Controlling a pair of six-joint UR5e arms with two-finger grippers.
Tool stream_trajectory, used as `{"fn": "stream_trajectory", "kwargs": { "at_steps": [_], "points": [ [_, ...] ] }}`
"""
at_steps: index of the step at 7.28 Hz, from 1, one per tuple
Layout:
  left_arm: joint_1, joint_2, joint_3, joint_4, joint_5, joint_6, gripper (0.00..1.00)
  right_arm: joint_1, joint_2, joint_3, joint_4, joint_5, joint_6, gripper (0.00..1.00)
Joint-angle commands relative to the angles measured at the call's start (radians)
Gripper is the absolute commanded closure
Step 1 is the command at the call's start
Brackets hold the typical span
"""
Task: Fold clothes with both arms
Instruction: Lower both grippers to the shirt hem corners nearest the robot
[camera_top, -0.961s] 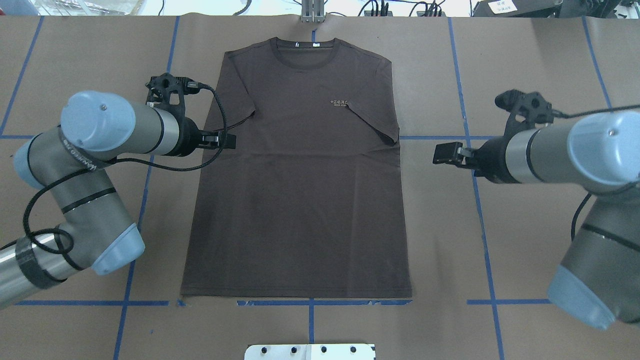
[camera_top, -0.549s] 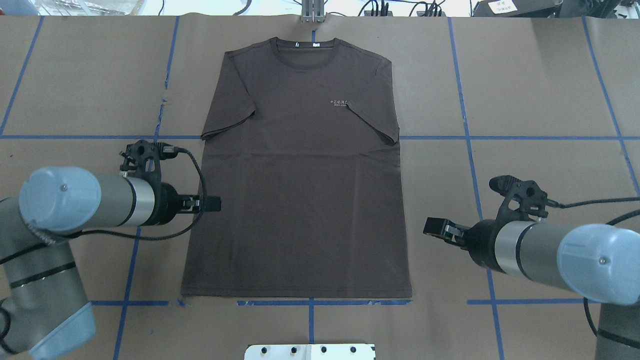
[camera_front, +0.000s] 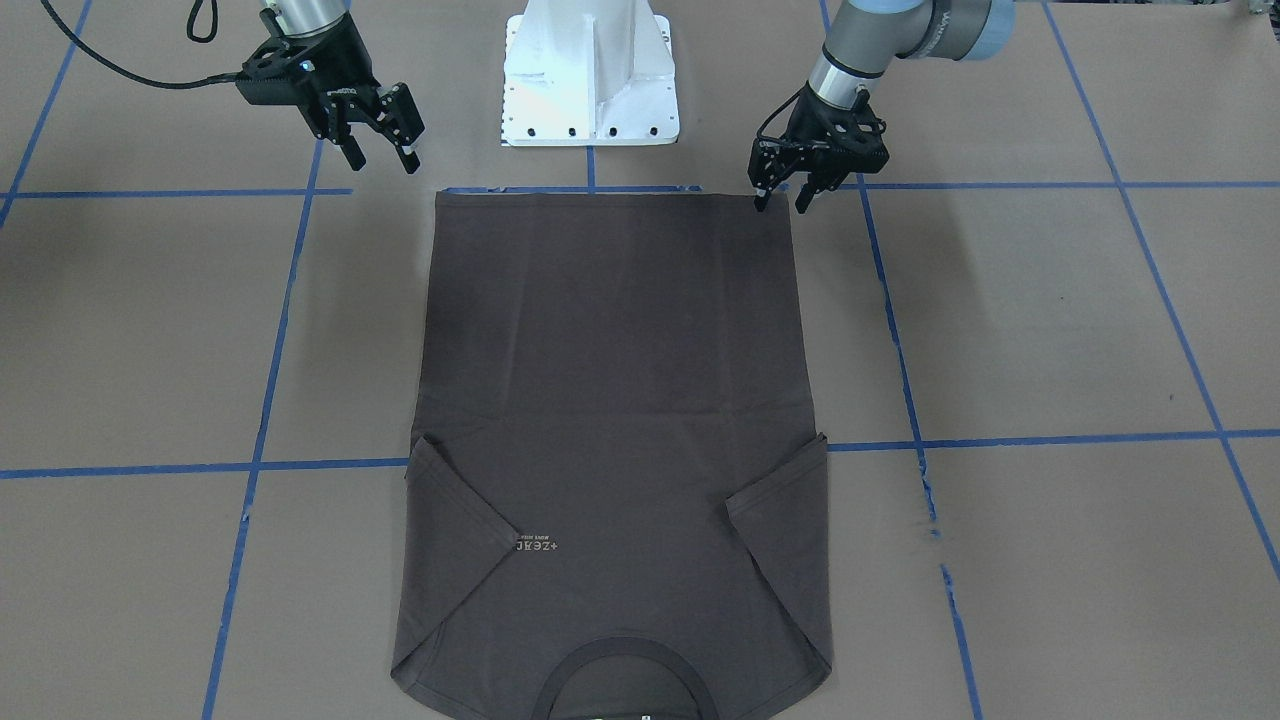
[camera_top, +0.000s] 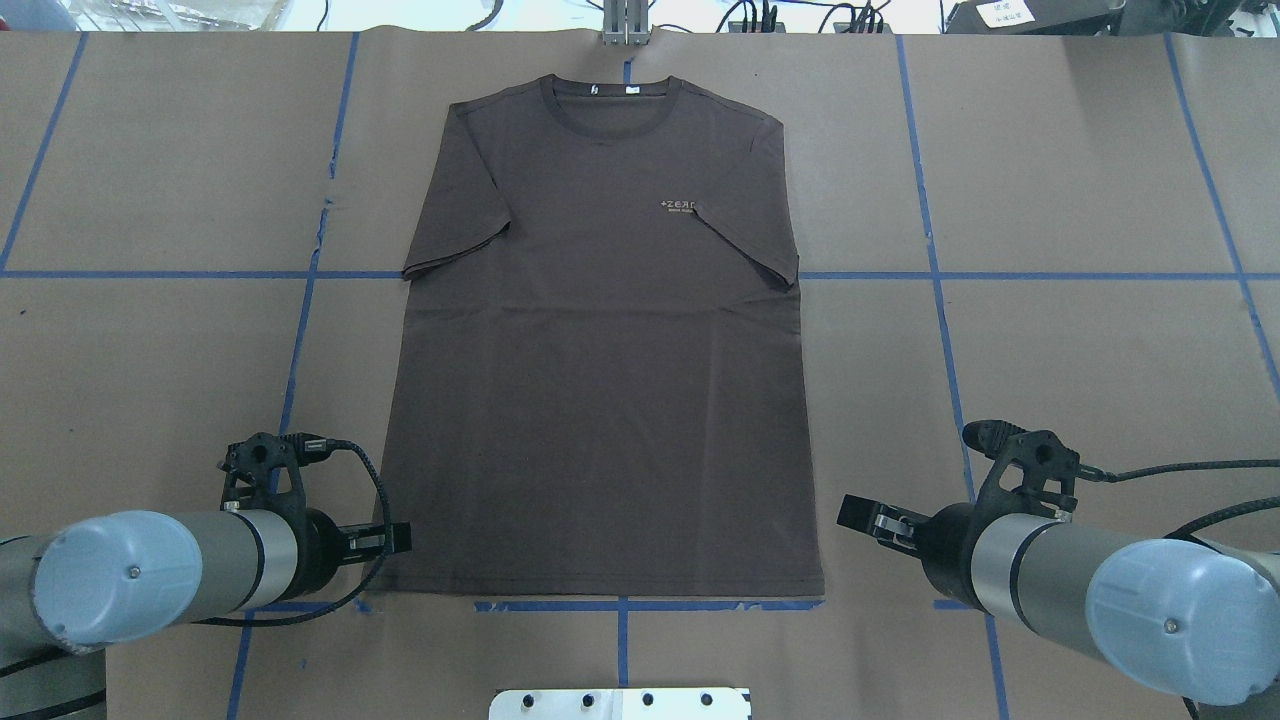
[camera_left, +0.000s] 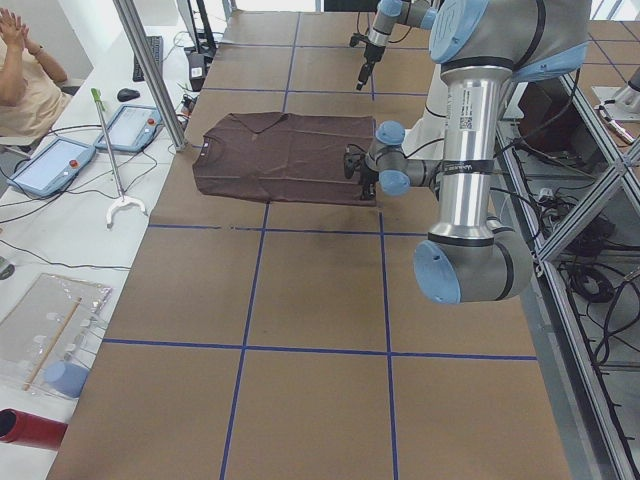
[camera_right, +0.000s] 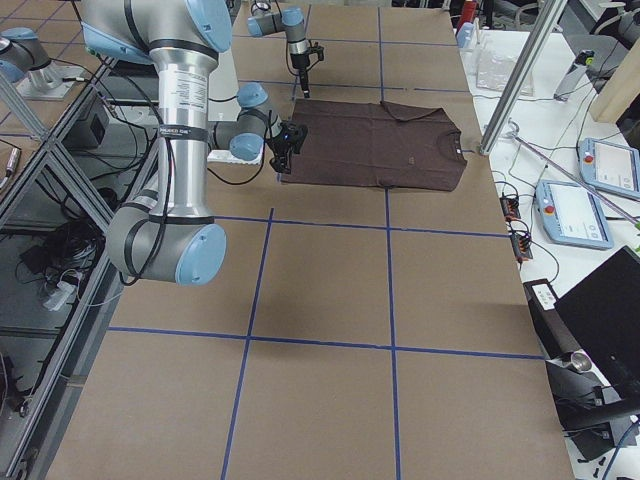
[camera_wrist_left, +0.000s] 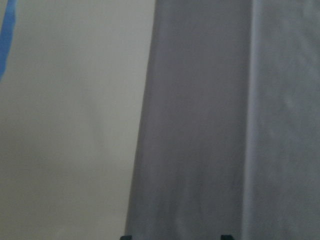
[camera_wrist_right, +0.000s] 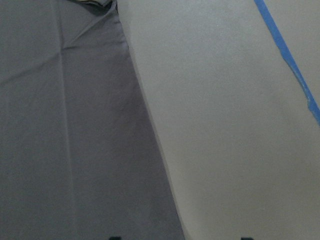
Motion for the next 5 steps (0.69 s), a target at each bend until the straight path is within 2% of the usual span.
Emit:
{"fn": "stream_trajectory", "kwargs": {
  "at_steps": [1,5],
  "points": [
    [0.033,0.004,0.012,0.001,0.022,-0.019,0.34,-0.002,0.000,0.000,0.000,-0.007,0.001,0.16],
    [0.033,0.005,0.017,0.007,0.022,-0.019,0.39,-0.002,0.001,0.000,0.000,-0.007,0.001,0.15]
  ]
}}
